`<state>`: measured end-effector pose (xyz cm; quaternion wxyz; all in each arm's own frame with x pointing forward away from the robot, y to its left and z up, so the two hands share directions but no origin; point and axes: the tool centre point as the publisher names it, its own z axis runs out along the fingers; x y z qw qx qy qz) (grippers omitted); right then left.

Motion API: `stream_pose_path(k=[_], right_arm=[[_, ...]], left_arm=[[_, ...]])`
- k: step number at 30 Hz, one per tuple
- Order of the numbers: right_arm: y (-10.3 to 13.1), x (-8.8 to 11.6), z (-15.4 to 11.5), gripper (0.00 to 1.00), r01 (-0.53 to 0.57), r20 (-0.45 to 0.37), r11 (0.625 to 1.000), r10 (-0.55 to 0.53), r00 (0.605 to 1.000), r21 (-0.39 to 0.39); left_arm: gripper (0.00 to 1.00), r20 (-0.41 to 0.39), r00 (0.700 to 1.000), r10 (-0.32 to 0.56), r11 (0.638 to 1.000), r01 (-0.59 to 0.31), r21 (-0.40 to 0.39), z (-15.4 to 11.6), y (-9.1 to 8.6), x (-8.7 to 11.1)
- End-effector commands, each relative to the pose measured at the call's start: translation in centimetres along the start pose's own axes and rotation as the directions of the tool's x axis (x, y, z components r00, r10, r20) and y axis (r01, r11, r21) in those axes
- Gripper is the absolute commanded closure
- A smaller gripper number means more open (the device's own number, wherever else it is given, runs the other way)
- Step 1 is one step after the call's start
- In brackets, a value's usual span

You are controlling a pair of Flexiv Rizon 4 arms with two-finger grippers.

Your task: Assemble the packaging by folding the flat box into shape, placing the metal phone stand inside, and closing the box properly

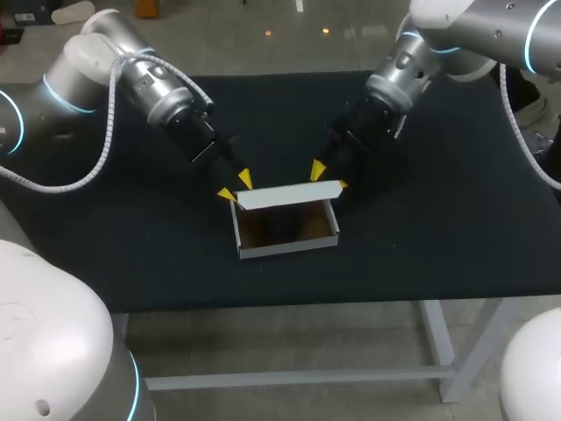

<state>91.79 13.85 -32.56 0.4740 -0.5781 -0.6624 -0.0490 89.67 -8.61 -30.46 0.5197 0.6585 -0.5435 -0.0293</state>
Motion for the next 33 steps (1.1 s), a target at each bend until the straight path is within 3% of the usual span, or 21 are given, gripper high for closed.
stream_pose_path(k=[1,28,33], right_arm=[[0.3,0.5,0.4,0.52,0.000,0.004,1.000,-0.001,1.000,0.007],[0.3,-0.6,1.7,0.50,-0.022,0.030,1.000,0.022,0.999,0.020],[0.2,-0.7,1.7,0.46,-0.011,0.046,1.000,0.010,0.999,0.021]], left_arm=[[0.62,0.000,1.000,-0.004,1.000,0.004,-0.012,0.3,-0.7,0.3],[0.60,-0.001,0.999,-0.033,0.999,0.033,0.031,0.8,-1.0,-1.1],[0.57,0.003,1.000,-0.022,0.999,0.021,0.044,1.0,-1.1,-1.5]])
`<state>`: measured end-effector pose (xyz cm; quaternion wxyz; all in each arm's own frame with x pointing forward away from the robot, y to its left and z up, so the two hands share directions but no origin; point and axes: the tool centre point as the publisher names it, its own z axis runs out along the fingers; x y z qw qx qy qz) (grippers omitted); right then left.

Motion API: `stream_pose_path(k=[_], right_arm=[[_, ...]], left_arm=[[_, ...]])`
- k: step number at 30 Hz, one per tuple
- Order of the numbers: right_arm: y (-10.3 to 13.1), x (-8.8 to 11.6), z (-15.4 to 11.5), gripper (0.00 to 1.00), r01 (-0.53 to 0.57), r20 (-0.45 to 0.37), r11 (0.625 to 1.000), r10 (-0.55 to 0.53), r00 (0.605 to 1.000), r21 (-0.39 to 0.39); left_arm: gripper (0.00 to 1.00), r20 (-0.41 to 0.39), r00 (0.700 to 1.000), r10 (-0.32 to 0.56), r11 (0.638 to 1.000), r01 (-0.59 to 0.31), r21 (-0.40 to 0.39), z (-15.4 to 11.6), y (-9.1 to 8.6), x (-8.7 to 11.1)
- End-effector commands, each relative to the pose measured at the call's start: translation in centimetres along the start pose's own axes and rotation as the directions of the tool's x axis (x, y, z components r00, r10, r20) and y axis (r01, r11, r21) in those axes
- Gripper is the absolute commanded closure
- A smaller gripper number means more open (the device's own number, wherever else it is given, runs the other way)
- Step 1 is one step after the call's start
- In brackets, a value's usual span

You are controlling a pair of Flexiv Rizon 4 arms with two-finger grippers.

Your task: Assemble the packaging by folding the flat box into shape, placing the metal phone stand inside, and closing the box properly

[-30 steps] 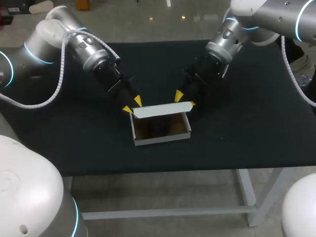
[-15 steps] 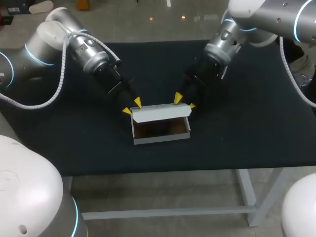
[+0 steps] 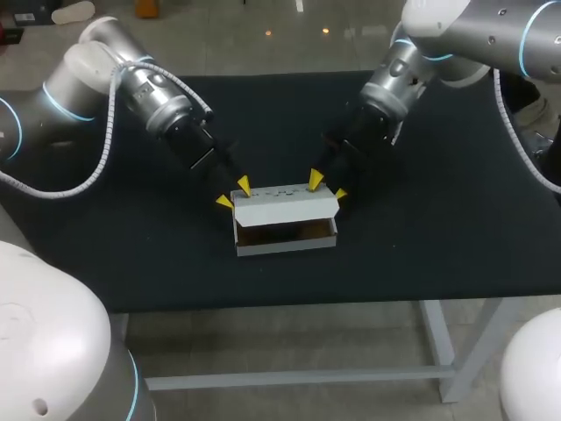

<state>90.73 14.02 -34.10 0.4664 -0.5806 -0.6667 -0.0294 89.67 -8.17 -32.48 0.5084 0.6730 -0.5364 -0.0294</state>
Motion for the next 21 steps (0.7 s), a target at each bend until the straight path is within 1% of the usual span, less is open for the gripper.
stream_pose_path(k=[1,6,9,13,20,21], right_arm=[[0.29,0.32,0.21,0.44,0.007,0.012,1.000,-0.007,1.000,0.007],[0.44,0.13,0.46,0.36,0.013,0.026,1.000,-0.013,1.000,0.020],[0.50,0.01,0.54,0.35,0.015,0.028,1.000,-0.015,0.999,0.023],[0.52,-0.19,0.56,0.38,0.017,0.030,1.000,-0.018,0.999,0.024],[0.49,-0.48,0.61,0.39,0.017,0.029,1.000,-0.018,0.999,0.024],[0.47,-0.50,0.61,0.41,0.016,0.029,1.000,-0.017,0.999,0.024]], left_arm=[[0.57,0.001,1.000,0.005,1.000,-0.005,0.018,0.36,0.35,-0.10],[0.55,0.008,1.000,0.009,0.999,-0.009,0.031,0.39,0.37,-0.14],[0.56,0.007,1.000,0.010,0.999,-0.010,0.035,0.32,0.40,-0.15],[0.56,0.007,1.000,0.012,0.999,-0.013,0.041,0.27,0.43,-0.20],[0.56,0.003,1.000,0.016,0.999,-0.016,0.046,0.30,0.44,-0.33],[0.56,0.003,1.000,0.016,0.999,-0.016,0.047,0.31,0.45,-0.36]])
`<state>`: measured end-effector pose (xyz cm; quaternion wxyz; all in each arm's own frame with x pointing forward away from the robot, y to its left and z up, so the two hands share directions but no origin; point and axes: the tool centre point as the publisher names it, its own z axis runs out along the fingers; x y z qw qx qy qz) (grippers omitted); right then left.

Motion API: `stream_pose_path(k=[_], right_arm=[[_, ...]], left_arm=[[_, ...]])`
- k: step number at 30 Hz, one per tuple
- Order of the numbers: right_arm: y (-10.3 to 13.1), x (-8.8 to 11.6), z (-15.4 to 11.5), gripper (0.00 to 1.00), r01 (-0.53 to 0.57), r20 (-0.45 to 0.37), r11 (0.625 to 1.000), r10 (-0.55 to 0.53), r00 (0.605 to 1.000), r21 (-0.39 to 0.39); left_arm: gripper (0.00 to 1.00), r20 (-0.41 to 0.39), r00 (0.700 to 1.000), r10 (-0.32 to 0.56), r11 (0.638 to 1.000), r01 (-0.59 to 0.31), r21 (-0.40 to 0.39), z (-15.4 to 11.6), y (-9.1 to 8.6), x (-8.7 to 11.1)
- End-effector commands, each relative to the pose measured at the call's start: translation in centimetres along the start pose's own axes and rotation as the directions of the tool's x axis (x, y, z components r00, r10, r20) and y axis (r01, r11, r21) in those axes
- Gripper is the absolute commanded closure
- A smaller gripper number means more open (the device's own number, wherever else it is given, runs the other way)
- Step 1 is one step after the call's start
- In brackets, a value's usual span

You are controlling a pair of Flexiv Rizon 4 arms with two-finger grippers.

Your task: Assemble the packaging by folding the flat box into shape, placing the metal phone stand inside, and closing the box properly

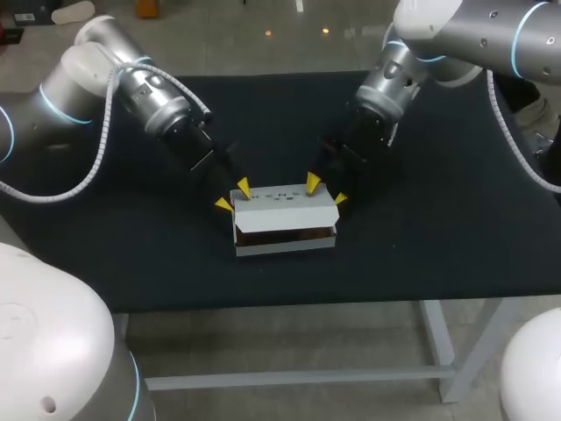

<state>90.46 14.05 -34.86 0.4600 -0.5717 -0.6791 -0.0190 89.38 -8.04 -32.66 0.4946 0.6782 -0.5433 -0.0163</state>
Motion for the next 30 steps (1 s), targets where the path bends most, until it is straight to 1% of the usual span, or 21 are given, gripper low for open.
stream_pose_path(k=[1,10,15,18,20,27,30], right_arm=[[0.3,0.0,0.0,0.41,0.000,-0.002,1.000,0.000,1.000,0.007],[0.2,0.0,0.3,0.39,0.005,0.016,1.000,-0.005,1.000,0.007],[0.3,0.1,0.4,0.42,0.002,0.023,1.000,-0.003,1.000,0.008],[0.4,0.1,0.5,0.42,0.001,0.026,1.000,-0.001,1.000,0.009],[0.5,0.1,0.5,0.40,0.000,0.027,1.000,0.000,1.000,0.009],[0.6,0.0,0.4,0.40,-0.003,0.026,1.000,0.003,1.000,0.006],[0.6,0.0,0.4,0.40,-0.004,0.026,1.000,0.004,1.000,0.005]], left_arm=[[0.56,-0.001,1.000,0.000,1.000,0.000,0.009,0.1,0.4,-0.1],[0.53,-0.001,1.000,0.007,0.999,-0.007,0.038,0.0,0.6,-0.4],[0.53,0.003,1.000,0.017,0.998,-0.017,0.056,-0.2,0.8,-0.5],[0.52,0.006,1.000,0.018,0.998,-0.018,0.065,-0.3,0.9,-0.5],[0.52,0.010,1.000,0.021,0.997,-0.022,0.075,-0.3,0.9,-0.6],[0.50,0.015,0.999,0.033,0.994,-0.034,0.099,-0.7,1.4,-0.7],[0.47,0.017,0.999,0.043,0.992,-0.044,0.116,-1.0,1.8,-0.8]])
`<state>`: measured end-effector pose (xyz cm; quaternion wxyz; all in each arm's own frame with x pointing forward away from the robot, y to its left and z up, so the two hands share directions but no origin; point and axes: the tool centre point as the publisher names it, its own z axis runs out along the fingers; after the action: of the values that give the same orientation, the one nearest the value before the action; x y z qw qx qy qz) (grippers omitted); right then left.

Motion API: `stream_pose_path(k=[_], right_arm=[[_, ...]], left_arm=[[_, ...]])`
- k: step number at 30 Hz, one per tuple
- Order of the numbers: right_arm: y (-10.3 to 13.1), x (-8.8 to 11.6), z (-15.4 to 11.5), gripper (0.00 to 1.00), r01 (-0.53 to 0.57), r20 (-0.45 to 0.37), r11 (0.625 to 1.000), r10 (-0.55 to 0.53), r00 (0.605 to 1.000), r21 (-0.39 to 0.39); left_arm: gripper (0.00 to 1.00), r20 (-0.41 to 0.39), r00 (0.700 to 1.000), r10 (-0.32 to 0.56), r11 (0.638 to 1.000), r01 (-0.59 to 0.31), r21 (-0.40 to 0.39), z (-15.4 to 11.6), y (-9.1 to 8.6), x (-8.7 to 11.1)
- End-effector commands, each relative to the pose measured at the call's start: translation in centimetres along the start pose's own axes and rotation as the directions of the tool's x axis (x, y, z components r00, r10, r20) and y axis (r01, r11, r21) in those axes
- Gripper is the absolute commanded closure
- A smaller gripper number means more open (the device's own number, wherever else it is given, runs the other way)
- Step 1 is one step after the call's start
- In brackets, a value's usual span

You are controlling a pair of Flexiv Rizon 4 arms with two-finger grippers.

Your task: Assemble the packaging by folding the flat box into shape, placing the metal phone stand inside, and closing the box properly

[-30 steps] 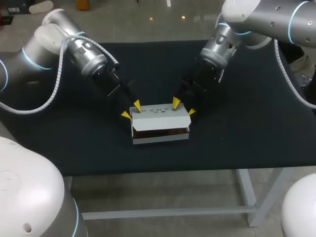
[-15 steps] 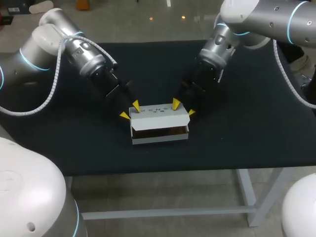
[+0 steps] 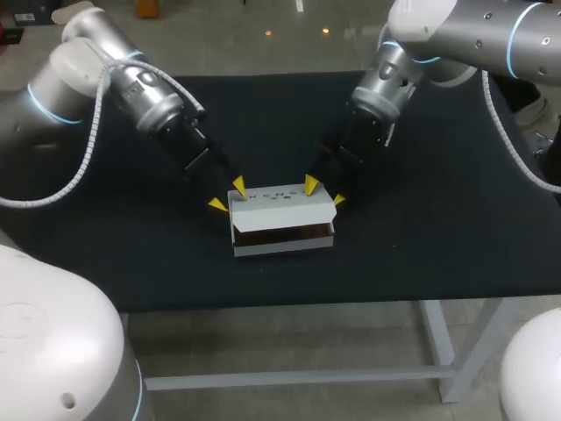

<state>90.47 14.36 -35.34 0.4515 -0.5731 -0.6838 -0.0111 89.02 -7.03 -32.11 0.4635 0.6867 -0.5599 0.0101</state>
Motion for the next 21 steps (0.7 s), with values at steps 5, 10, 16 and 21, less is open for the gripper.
stream_pose_path(k=[5,10,16,21], right_arm=[[0.2,0.1,-0.1,0.43,-0.003,-0.003,1.000,0.003,1.000,0.003],[0.3,0.1,-0.1,0.51,-0.005,-0.006,1.000,0.005,1.000,0.001],[0.3,0.1,-0.1,0.50,-0.005,-0.006,1.000,0.005,1.000,0.001],[0.3,0.1,-0.1,0.48,-0.005,-0.006,1.000,0.005,1.000,0.001]], left_arm=[[0.45,0.004,1.000,0.024,0.996,-0.025,0.086,-1.7,1.6,-0.3],[0.39,0.041,0.996,0.082,0.986,-0.087,0.141,-3.9,2.2,0.2],[0.27,0.134,0.968,0.214,0.954,-0.237,0.186,-6.6,3.0,1.6],[0.00,0.267,0.872,0.409,0.880,-0.455,0.138,-7.8,3.8,3.3]])
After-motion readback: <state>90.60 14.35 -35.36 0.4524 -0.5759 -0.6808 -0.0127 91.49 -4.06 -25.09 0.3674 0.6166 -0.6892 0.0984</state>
